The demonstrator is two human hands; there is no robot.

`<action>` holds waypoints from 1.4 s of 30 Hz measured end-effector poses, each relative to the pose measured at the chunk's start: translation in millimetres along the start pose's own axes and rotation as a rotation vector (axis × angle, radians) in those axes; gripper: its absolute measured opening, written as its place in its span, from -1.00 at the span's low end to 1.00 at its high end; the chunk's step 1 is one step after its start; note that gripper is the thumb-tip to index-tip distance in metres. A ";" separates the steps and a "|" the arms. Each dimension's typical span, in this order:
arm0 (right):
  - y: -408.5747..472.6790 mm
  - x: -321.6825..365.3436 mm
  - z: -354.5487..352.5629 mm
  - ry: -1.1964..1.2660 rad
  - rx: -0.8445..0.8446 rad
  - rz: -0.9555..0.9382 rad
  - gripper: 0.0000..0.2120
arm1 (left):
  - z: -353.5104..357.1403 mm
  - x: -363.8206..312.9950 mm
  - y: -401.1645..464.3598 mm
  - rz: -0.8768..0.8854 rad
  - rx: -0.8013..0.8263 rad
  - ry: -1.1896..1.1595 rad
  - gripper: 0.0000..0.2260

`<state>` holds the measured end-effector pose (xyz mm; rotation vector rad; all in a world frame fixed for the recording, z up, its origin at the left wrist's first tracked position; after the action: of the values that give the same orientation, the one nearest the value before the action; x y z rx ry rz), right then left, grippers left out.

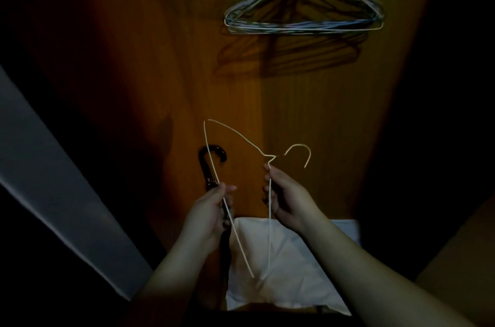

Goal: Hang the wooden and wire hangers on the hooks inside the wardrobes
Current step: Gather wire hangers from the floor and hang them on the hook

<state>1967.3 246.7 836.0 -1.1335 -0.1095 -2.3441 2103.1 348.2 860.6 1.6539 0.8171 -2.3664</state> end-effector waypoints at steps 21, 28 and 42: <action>10.5 105.9 48.4 -0.604 -0.208 -0.362 -0.87 | 37.8 -40.5 -17.0 0.256 0.204 0.617 -0.77; -7.9 169.0 49.7 -1.425 -0.137 -0.687 -0.79 | 26.0 -83.6 0.4 0.474 0.143 0.632 -0.78; 2.3 294.5 75.9 -1.613 -0.177 -1.151 -0.75 | 54.8 -195.3 11.7 0.860 0.060 0.671 -0.78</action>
<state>1872.4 141.8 1105.2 -3.3235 -1.3837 -1.2950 2137.9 274.0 1046.5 2.2365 0.0197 -1.2767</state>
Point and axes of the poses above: each hand's wrist, its own y-axis towards the middle knuckle, its own z-axis out of the palm, x = y × z, the point moved 1 cm from there along y, towards the middle knuckle, and after that the axes turned 5 degrees about -z, right-handed, at the moved point
